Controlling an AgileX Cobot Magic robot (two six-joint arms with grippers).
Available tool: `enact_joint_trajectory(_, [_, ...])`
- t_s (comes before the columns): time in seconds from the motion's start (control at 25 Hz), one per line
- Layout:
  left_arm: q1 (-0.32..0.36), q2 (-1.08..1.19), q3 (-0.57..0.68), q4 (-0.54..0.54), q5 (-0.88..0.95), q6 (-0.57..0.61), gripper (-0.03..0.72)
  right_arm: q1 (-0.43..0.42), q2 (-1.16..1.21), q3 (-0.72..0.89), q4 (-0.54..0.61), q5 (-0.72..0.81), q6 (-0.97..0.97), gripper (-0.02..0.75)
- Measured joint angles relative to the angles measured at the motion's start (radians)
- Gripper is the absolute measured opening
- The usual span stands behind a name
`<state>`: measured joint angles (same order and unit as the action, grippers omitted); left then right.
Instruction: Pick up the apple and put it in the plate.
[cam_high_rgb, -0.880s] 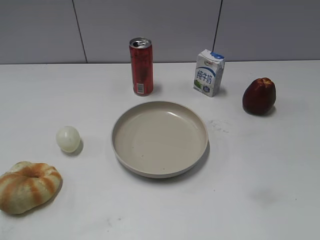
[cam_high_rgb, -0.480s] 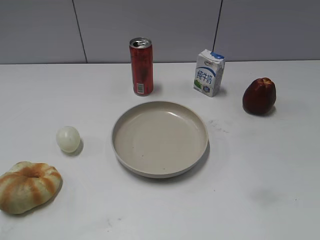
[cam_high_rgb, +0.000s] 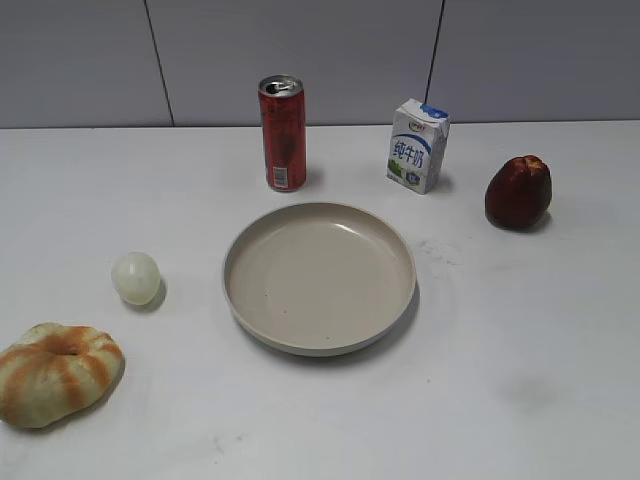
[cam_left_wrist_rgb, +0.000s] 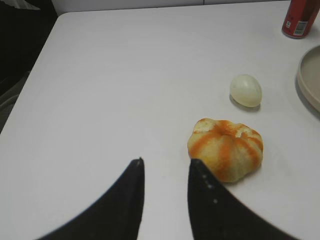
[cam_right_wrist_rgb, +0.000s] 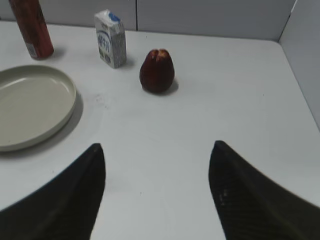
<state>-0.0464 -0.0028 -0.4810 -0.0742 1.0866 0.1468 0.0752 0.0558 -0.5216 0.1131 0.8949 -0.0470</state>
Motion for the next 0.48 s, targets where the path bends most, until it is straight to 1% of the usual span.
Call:
enact_joint_trajectory(0.24, [0.0,0.0,0.0,0.0,0.0,0.0,0.236,0.0,0.255,-0.014,0.002,-0.247,0.003,0.498])
enact_joint_trajectory(0.32, [0.0,0.0,0.0,0.0,0.0,0.0,0.236,0.0,0.365,-0.038,0.008,-0.302,0.016,0.537])
enact_joint_trajectory(0.36, [0.0,0.0,0.0,0.0,0.0,0.0,0.236,0.0,0.429,-0.057,0.009,-0.317,0.026,0.568])
enact_joint_trajectory(0.44, [0.0,0.0,0.0,0.0,0.0,0.0,0.236,0.0,0.553,-0.105,0.011,-0.338,0.037,0.624])
enact_joint_trajectory(0.48, [0.0,0.0,0.0,0.0,0.0,0.0,0.236,0.0,0.624,-0.136,0.011,-0.34,0.039,0.637])
